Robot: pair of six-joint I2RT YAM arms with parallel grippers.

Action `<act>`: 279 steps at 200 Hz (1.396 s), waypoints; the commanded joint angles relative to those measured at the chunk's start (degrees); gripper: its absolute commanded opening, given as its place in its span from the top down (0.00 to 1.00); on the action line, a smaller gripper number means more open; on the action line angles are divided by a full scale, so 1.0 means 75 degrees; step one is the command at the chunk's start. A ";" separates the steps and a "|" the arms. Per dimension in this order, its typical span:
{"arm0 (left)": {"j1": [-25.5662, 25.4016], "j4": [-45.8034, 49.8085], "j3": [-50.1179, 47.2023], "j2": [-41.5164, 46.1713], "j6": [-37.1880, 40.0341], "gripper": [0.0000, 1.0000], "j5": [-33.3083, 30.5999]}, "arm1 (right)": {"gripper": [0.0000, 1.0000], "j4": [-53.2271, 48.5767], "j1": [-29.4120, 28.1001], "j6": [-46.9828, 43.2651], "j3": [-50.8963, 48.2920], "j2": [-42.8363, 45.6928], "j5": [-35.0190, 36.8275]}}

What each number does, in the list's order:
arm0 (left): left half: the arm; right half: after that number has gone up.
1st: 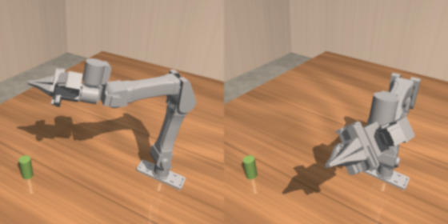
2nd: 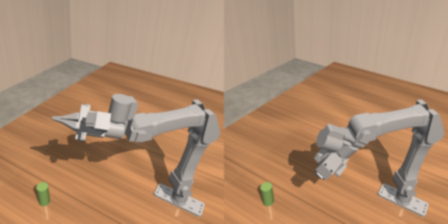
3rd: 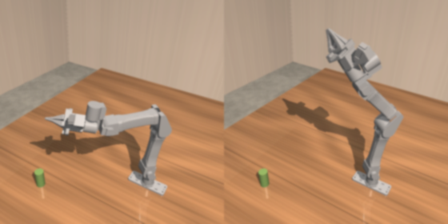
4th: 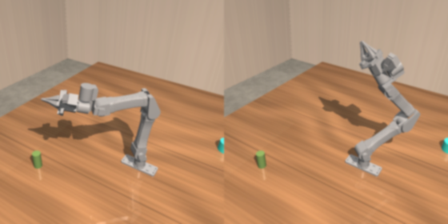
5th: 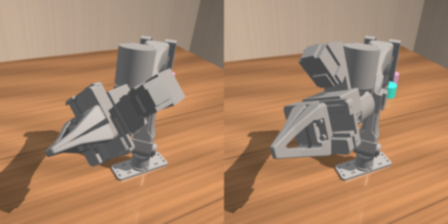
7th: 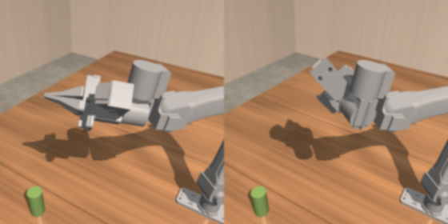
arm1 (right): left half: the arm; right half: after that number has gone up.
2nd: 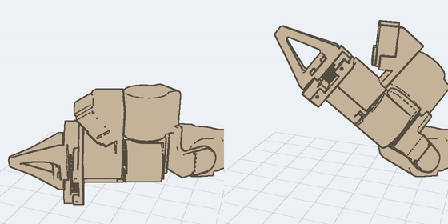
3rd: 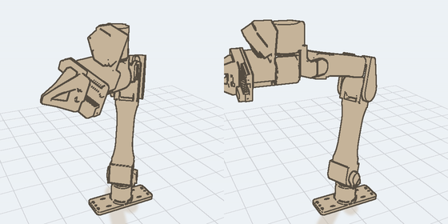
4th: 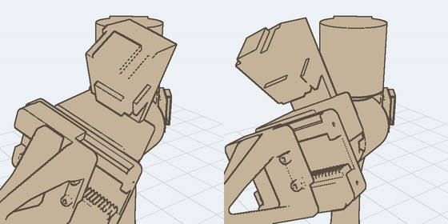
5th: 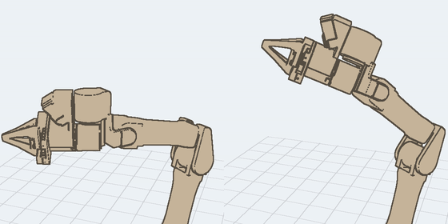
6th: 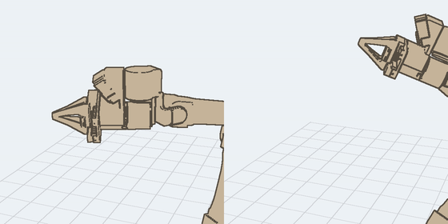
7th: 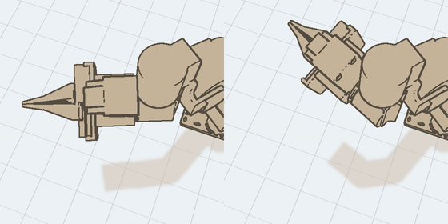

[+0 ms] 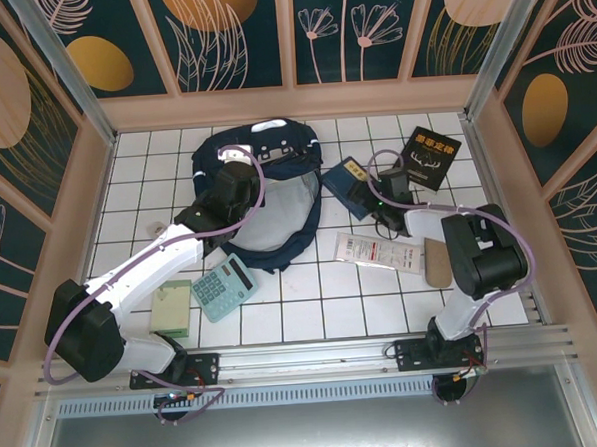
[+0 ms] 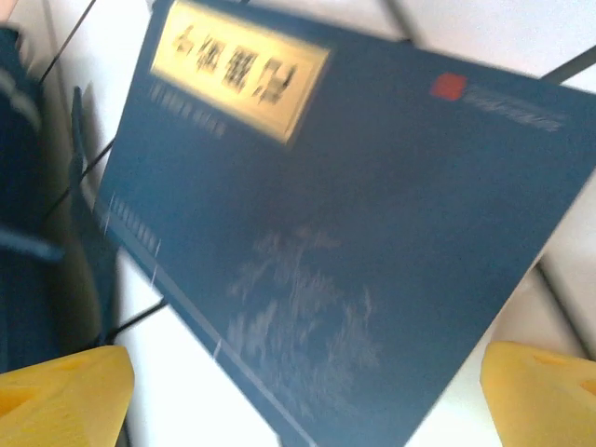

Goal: Pack the student bag

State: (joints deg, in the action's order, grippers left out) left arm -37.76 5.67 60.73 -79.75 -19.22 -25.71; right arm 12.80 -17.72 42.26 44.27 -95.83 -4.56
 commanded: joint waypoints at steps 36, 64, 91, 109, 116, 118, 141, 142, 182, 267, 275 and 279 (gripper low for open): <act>0.0113 -0.0446 -0.0005 -0.0201 -0.0139 1.00 -0.0319 | 0.04 -0.0731 -0.0275 -0.0953 0.0138 0.1319 0.1319; 0.0117 -0.0102 0.0068 -0.0404 -0.0278 1.00 -0.0891 | 0.06 -0.0788 0.0126 -0.1270 0.0548 0.0910 0.1176; 0.0124 0.0265 0.0013 -0.0468 -0.0467 1.00 -0.1838 | 0.09 -0.0510 0.0381 -0.1447 0.0919 0.0381 0.0977; 0.0123 0.0624 0.0081 -0.0596 -0.0592 1.00 -0.2375 | 0.15 -0.0511 0.0594 -0.1497 0.1313 -0.0143 0.0766; 0.0124 0.0799 0.0132 -0.0670 -0.0682 1.00 -0.2669 | 0.17 -0.0517 0.0670 -0.1498 0.1448 -0.0320 0.0758; 0.0124 0.0866 0.0154 -0.0698 -0.0706 1.00 -0.2722 | 0.17 -0.0518 0.0700 -0.1492 0.1475 -0.0370 0.0760; 0.0136 0.1232 0.0322 -0.0975 -0.0835 1.00 -0.2926 | 0.17 -0.0493 0.0868 -0.1451 0.1743 -0.0787 0.0469; 0.0136 0.1234 0.0331 -0.0984 -0.0841 1.00 -0.2913 | 0.17 -0.0496 0.0865 -0.1445 0.1752 -0.0801 0.0462; 0.0136 0.0844 0.0313 -0.0877 -0.0871 0.81 -0.1142 | 0.18 -0.0628 0.0959 -0.1530 0.1957 -0.1295 0.0391; 0.0041 -0.0447 0.0110 -0.0301 -0.2135 0.52 0.1725 | 0.28 -0.0337 0.0917 -0.1342 0.1600 -0.1543 -0.0259; -0.0014 -0.0683 0.0066 -0.0427 -0.2285 0.52 0.1942 | 0.28 -0.0296 0.0884 -0.1295 0.1485 -0.1478 -0.0316; -0.0054 -0.0768 0.0059 -0.0523 -0.2351 0.52 0.2021 | 0.29 -0.0288 0.0858 -0.1277 0.1441 -0.1441 -0.0340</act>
State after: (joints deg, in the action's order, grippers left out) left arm -37.12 7.03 61.84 -82.67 -31.48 -19.03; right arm 9.21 -10.81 31.92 57.14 -106.96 -3.70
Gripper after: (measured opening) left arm 0.484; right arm 0.725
